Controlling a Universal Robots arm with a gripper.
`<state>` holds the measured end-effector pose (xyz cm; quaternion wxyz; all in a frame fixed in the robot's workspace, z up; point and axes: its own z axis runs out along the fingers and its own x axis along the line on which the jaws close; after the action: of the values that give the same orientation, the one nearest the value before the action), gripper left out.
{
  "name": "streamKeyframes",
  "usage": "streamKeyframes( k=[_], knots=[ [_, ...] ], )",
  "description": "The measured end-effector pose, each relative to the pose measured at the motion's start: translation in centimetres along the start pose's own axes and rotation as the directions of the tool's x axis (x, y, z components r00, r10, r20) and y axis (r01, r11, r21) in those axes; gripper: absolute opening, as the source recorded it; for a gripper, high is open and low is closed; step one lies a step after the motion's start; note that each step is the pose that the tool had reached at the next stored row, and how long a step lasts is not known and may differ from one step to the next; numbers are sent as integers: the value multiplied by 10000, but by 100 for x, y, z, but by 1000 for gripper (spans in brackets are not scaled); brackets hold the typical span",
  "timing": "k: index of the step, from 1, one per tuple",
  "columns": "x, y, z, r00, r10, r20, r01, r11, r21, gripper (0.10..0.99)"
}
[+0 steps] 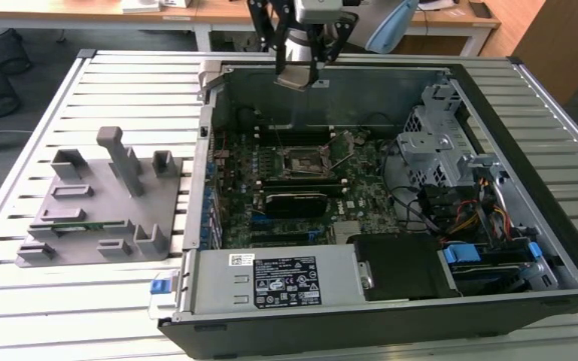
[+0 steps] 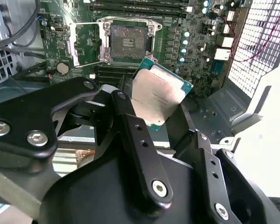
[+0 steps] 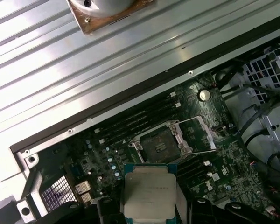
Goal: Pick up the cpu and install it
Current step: 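Place the cpu into insertion slot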
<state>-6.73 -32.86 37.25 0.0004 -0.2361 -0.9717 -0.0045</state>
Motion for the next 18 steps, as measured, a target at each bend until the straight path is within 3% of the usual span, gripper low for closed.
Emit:
streamKeyframes(
  k=[4,9,13,18],
  knots=[
    [0,0,5,9979,647,13,-647,9979,9,533],
    [0,0,10,9896,1438,26,-1438,9896,13,533],
    [0,0,14,9786,2058,35,-2058,9786,15,533],
    [0,0,19,9605,2782,48,-2782,9605,16,533]
  ],
)
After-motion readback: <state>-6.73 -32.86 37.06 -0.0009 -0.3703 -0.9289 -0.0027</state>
